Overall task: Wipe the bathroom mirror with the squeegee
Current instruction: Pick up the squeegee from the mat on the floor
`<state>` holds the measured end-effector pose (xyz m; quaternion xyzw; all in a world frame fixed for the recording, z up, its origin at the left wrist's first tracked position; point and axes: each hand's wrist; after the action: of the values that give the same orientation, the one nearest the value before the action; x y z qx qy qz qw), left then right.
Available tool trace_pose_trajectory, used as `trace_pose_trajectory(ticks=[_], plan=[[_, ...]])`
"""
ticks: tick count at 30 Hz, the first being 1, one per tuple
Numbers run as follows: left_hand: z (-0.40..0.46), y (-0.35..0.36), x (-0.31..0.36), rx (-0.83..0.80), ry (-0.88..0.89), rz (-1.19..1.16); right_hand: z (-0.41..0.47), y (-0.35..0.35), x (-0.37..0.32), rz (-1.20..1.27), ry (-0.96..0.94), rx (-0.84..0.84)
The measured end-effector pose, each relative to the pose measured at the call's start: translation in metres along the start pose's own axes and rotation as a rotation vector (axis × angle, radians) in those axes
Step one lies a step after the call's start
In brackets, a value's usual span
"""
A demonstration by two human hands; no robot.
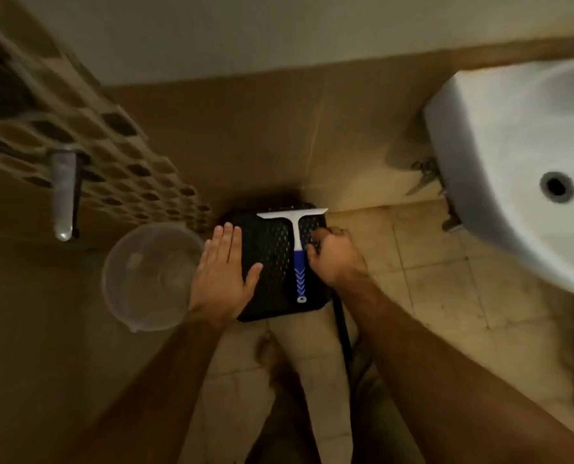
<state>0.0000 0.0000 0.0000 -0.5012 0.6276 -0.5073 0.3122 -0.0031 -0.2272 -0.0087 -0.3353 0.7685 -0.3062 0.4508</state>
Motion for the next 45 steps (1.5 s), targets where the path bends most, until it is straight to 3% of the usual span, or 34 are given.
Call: trace_pose_trajectory(ticks=[12,25,34,45], plan=[[0.039,0.074,-0.044,0.05,0.082,-0.011,0.029,0.103,0.008,0.157,0.396,-0.02],[0.044,0.098,-0.048,0.043,0.069,-0.015,0.046,0.134,0.012,0.297,0.485,0.022],[0.032,0.051,-0.03,0.083,0.029,-0.004,0.02,0.084,-0.01,0.603,0.433,0.053],[-0.021,-0.04,0.019,0.166,-0.06,-0.052,-0.066,-0.028,-0.031,0.639,0.31,0.224]])
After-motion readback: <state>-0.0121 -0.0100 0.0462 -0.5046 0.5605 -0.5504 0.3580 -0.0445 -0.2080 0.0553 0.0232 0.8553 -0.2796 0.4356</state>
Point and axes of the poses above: each hand's wrist, its own z-axis towards the middle knuckle, its own y-axis out of the palm, x = y × z, and after that the axes turned 9 degrees about z, right-handed
